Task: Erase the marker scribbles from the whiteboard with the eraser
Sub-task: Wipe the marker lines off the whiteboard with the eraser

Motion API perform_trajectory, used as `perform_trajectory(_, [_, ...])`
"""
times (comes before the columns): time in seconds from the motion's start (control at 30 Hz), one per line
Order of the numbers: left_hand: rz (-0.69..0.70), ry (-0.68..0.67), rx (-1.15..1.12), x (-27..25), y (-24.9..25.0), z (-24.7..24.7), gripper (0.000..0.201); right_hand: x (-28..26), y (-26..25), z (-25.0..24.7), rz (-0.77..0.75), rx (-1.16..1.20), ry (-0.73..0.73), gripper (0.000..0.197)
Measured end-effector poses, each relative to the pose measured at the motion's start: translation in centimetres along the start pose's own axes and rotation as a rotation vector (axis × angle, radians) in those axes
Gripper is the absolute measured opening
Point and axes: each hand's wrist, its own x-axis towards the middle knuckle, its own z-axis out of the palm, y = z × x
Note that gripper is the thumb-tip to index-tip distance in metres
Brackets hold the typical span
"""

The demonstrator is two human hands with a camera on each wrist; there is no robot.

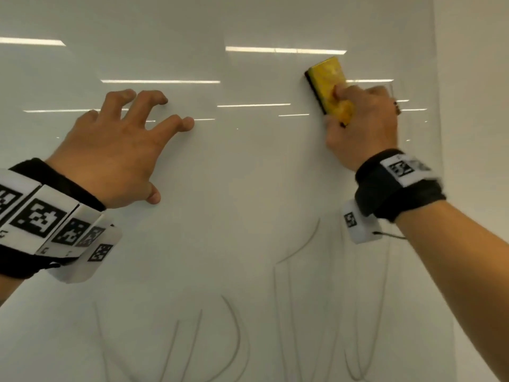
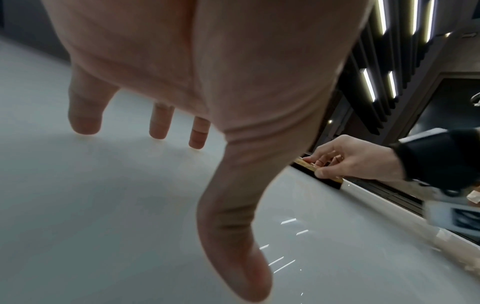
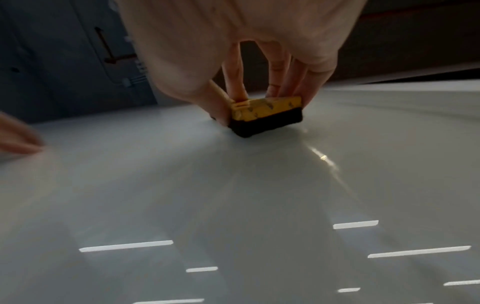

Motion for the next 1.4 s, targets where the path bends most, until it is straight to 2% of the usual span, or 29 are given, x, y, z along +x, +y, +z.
perform_trajectory(0.1, [0.018,0.031,0.014,0.1,-0.2,0.5,0.136,-4.6,0.0,0.8,-0.212,0.056,-0.042,0.045])
perform_trajectory(0.17, [0.027,0.05,0.023,0.2,-0.3,0.9,0.138,-5.2,2.4,0.3,-0.22,0.054,-0.03,0.045])
perform_trajectory(0.23, [0.025,0.062,0.019,0.2,-0.4,1.2,0.138,-2.0,5.2,-0.6,-0.075,0.012,0.078,0.046])
perform_trajectory(0.33, [0.028,0.069,0.013,0.2,-0.4,1.5,0.139,3.2,9.6,-2.0,0.271,-0.06,0.166,0.056])
perform_trajectory(0.4, [0.023,0.059,0.005,0.3,-0.5,1.6,0.139,4.7,10.9,-2.6,0.386,-0.006,0.232,0.061])
perform_trajectory(0.43, [0.015,0.056,0.006,0.3,-0.4,1.6,0.139,4.6,10.4,-2.5,0.401,-0.009,0.227,0.056])
perform_trajectory(0.5, [0.003,0.057,0.013,0.4,-0.3,1.5,0.139,3.1,9.2,-2.0,0.361,-0.015,0.159,0.048])
perform_trajectory(0.6, [-0.001,0.056,0.023,0.7,-0.2,1.5,0.14,-0.7,8.8,-1.4,0.076,-0.02,0.069,0.047])
perform_trajectory(0.67, [-0.002,0.057,0.021,0.6,-0.2,1.6,0.14,-1.0,10.8,-1.9,0.047,-0.065,0.064,0.046])
perform_trajectory(0.77, [0.013,0.069,0.001,0.5,-0.2,1.5,0.138,0.6,13.6,-3.5,0.376,-0.091,0.139,0.046])
perform_trajectory(0.8, [0.015,0.064,-0.005,0.5,-0.2,1.4,0.137,0.3,13.5,-3.5,0.444,-0.076,0.156,0.045])
perform_trajectory(0.83, [0.011,0.054,-0.012,0.5,-0.1,1.2,0.137,-0.4,12.8,-3.2,0.446,-0.073,0.162,0.045])
perform_trajectory(0.87, [0.003,0.044,-0.022,0.5,0.0,1.1,0.137,-1.7,11.6,-2.7,0.405,-0.064,0.158,0.044])
perform_trajectory(1.03, [-0.039,0.014,-0.052,0.7,0.8,0.3,0.134,-12.8,6.0,0.2,-0.076,0.073,0.063,0.045])
perform_trajectory(1.1, [-0.046,0.017,-0.051,0.6,0.8,0.4,0.134,-12.9,7.1,-0.1,-0.131,0.083,0.029,0.044])
perform_trajectory(1.17, [-0.04,0.033,-0.055,0.6,0.7,0.6,0.135,-9.8,10.1,-0.6,-0.022,0.013,0.096,0.044])
perform_trajectory(1.23, [-0.017,0.043,-0.047,0.5,0.5,0.8,0.136,-6.3,13.4,-1.7,0.239,-0.053,0.194,0.046])
perform_trajectory(1.3, [-0.003,0.041,-0.041,0.3,0.4,0.8,0.135,-4.7,14.9,-2.2,0.487,-0.024,0.231,0.048])
perform_trajectory(1.37, [-0.016,0.021,-0.047,0.4,0.6,0.4,0.133,-5.8,13.2,-1.8,0.497,-0.015,0.203,0.048])
perform_trajectory(1.4, [-0.026,0.017,-0.055,0.4,0.8,0.3,0.132,-7.4,11.5,-1.3,0.423,-0.018,0.192,0.048])
